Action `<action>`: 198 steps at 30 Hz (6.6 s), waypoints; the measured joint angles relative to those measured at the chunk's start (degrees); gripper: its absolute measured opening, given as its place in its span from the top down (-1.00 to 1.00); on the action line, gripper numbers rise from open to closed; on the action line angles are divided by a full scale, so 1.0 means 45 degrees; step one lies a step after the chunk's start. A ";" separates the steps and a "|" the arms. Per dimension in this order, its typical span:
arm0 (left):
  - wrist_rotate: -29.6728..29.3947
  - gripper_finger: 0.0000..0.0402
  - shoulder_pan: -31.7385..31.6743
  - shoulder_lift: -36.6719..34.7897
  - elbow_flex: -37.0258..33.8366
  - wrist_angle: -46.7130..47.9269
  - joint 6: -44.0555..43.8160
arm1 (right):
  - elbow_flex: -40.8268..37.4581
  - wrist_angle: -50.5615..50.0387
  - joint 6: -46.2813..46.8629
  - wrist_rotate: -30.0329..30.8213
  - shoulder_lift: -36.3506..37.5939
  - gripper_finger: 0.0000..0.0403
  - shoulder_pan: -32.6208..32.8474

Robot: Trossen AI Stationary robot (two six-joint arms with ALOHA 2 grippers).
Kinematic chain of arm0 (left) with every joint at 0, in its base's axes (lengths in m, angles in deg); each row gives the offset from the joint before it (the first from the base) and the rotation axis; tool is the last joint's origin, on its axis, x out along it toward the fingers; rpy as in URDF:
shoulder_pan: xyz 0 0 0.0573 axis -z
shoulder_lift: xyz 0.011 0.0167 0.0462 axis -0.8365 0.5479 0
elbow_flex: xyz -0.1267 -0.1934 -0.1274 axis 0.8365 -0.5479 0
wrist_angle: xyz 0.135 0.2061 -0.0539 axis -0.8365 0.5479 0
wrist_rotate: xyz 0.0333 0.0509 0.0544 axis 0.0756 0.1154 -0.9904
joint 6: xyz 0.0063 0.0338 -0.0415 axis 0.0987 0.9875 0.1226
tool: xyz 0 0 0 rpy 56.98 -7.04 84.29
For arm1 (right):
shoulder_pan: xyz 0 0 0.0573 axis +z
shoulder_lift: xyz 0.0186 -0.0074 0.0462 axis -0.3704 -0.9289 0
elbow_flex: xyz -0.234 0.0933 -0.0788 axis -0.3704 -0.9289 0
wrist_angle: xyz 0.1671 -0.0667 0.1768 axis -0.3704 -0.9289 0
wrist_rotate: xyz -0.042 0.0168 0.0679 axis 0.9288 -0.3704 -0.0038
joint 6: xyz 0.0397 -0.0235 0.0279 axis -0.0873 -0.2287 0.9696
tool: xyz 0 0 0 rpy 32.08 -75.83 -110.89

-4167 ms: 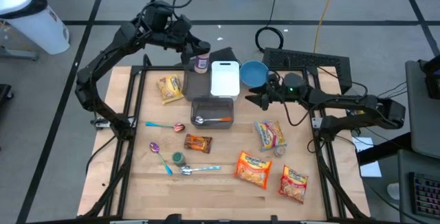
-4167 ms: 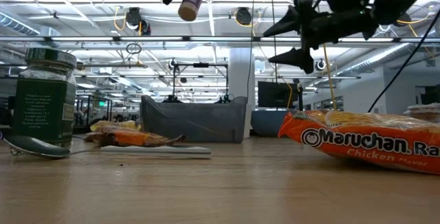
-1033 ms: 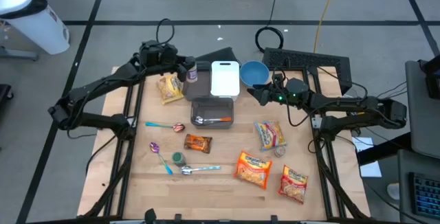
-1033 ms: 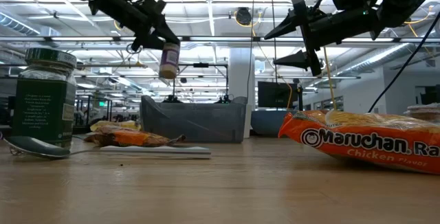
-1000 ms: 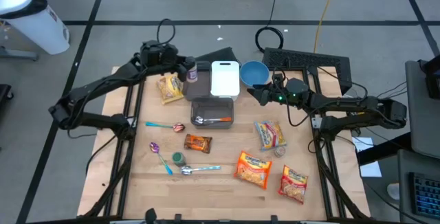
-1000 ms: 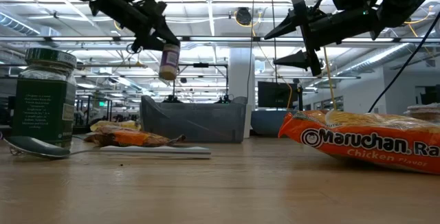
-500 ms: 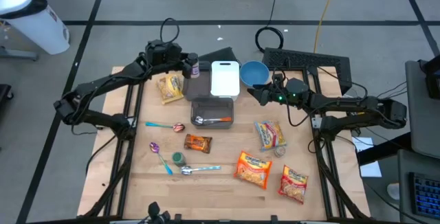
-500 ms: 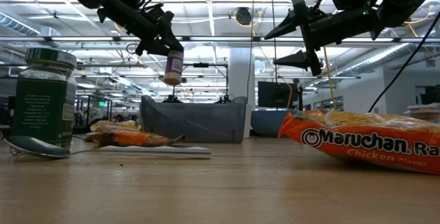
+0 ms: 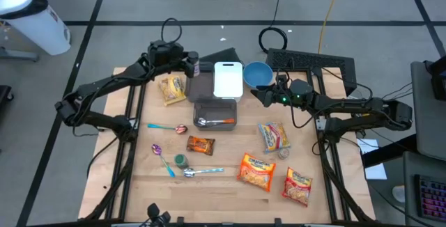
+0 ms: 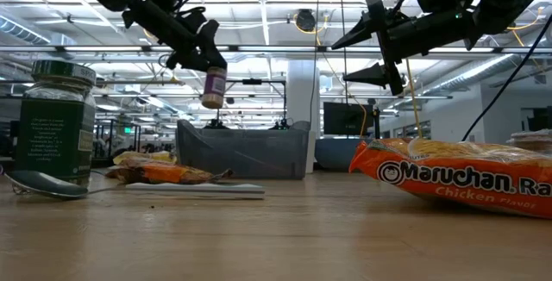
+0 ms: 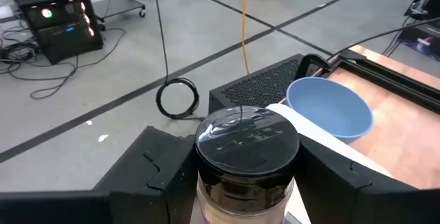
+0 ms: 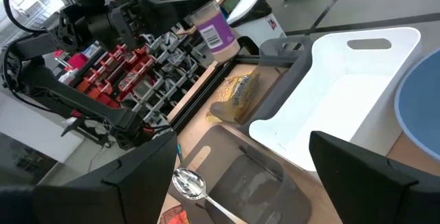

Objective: Pick & Place Food Item
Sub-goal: Put the violet seasoning bottle into the top black bin

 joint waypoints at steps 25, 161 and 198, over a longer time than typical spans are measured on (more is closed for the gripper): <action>0.0418 -0.05 0.1277 0.0000 -0.0005 -0.0945 -0.0252 | 0.0005 0.1078 -0.1176 -0.1243 0.0005 -0.60 0.0204; -0.0715 0.14 0.0534 0.2020 -0.0005 0.0798 0.1341 | 0.0014 -0.0690 -0.1029 -0.1243 0.0000 -0.60 -0.0952; 0.0935 0.29 -0.0010 0.4750 -0.0005 0.0324 0.0617 | 0.0014 -0.0719 -0.1005 -0.1297 0.0000 -0.60 -0.0952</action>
